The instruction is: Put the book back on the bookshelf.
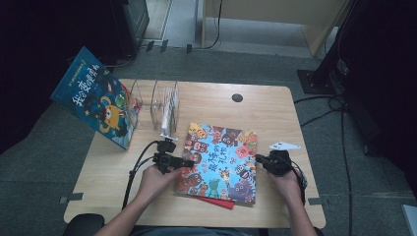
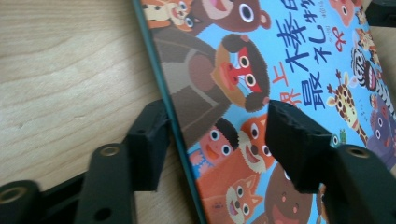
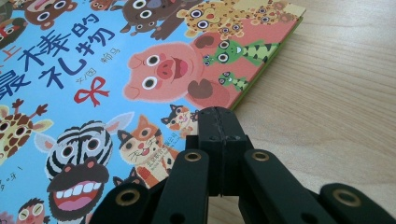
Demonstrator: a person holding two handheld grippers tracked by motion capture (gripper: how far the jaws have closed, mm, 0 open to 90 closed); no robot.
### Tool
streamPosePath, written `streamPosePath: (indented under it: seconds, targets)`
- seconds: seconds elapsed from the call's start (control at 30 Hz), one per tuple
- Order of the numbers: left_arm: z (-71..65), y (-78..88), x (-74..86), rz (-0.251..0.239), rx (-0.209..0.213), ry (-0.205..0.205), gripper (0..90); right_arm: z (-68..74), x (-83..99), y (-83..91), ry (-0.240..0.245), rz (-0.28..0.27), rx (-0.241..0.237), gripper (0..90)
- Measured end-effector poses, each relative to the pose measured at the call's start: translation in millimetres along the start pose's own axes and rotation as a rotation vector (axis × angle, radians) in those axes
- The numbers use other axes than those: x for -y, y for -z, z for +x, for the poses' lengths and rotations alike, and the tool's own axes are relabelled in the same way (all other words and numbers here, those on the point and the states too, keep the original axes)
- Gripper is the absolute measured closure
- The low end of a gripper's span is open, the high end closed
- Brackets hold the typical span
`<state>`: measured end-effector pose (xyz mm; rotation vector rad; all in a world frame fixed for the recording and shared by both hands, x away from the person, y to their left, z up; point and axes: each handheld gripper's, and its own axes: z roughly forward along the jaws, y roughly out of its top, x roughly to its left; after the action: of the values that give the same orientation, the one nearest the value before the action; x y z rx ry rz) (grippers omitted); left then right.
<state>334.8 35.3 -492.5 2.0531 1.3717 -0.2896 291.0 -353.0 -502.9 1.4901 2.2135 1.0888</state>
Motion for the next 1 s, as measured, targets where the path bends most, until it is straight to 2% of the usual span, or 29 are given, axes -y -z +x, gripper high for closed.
streamPosePath:
  seconds: [0.1, 0.2, 0.3, 0.43, 0.5, 0.6, 0.67, 0.77, 1.0]
  targets:
    - [-1.9, 8.4, -0.4, -0.035, 0.018, -0.004, 48.4, 0.4, 0.4, -1.0, -0.001, 0.004, 0.006, 90.0]
    - [-7.2, 20.2, -3.2, -0.08, 0.081, -0.006, 52.4, 0.4, 1.5, -2.8, 0.01, 0.025, 0.003, 90.0]
    - [-14.1, 27.0, -9.6, -0.066, 0.083, -0.015, 52.5, 1.4, 1.9, -4.3, 0.013, 0.037, 0.007, 90.0]
    - [-18.1, 34.1, -18.4, -0.031, 0.074, -0.011, 54.2, 2.4, 2.2, -5.5, 0.011, 0.039, -0.006, 90.0]
    - [-22.0, 36.6, -21.9, -0.017, 0.067, -0.022, 56.1, 2.7, 2.1, -6.4, 0.009, 0.04, -0.018, 90.0]
    - [-29.5, 40.6, -28.5, -0.005, 0.083, -0.031, 58.2, 3.5, 1.9, -7.6, 0.005, 0.043, -0.018, 90.0]
    - [-33.7, 43.9, -33.2, 0.003, 0.078, -0.037, 58.9, 3.4, 2.0, -8.1, 0.007, 0.045, -0.018, 90.0]
    - [-34.6, 46.1, -39.9, 0.028, 0.069, -0.024, 59.7, 4.0, 2.1, -9.2, 0.001, 0.043, -0.027, 90.0]
    - [-33.1, 52.1, -45.7, 0.042, 0.076, -0.011, 61.1, 6.5, 0.4, -13.4, 0.001, 0.038, -0.037, 90.0]
